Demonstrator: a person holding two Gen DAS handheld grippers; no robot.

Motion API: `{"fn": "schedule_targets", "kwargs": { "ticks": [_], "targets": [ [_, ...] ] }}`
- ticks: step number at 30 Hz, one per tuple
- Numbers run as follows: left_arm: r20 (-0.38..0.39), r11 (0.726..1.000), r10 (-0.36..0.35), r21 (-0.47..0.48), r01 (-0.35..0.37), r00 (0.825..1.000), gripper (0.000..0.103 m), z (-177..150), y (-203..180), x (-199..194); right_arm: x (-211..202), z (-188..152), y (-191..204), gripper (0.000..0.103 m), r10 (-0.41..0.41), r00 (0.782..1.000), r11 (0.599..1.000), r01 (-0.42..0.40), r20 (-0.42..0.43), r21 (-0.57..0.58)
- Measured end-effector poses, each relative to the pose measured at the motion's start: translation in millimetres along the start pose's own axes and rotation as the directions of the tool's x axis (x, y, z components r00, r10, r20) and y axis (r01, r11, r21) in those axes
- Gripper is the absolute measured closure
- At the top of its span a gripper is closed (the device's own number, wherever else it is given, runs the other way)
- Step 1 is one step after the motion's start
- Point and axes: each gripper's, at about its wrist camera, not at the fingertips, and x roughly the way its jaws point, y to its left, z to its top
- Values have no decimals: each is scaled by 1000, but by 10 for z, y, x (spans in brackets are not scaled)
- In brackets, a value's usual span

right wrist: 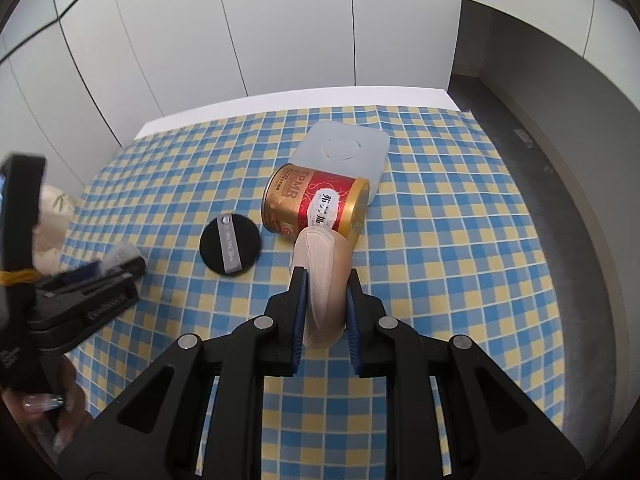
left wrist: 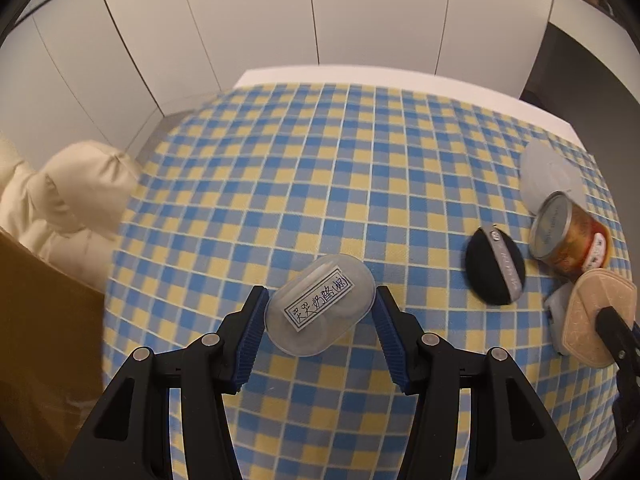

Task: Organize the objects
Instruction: 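Lift the clear case with the left tool while the right tool lifts the peach sponge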

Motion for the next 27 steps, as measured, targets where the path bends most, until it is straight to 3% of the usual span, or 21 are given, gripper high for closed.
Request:
{"fn": "schedule_targets", "kwargs": {
  "ticks": [8, 16, 27],
  "targets": [
    [29, 999, -42, 19, 41, 999, 50, 83, 100, -435, -291, 158, 97, 86, -39, 999, 999, 39, 8, 1],
    [95, 999, -44, 8, 44, 994, 50, 228, 297, -1015, -858, 329, 159, 86, -28, 995, 1000, 27, 92, 4],
    [212, 1000, 8, -27, -3, 977, 50, 330, 527, -1935, -1714, 569, 385, 86, 6, 980, 1000, -1, 201, -21]
  ]
}}
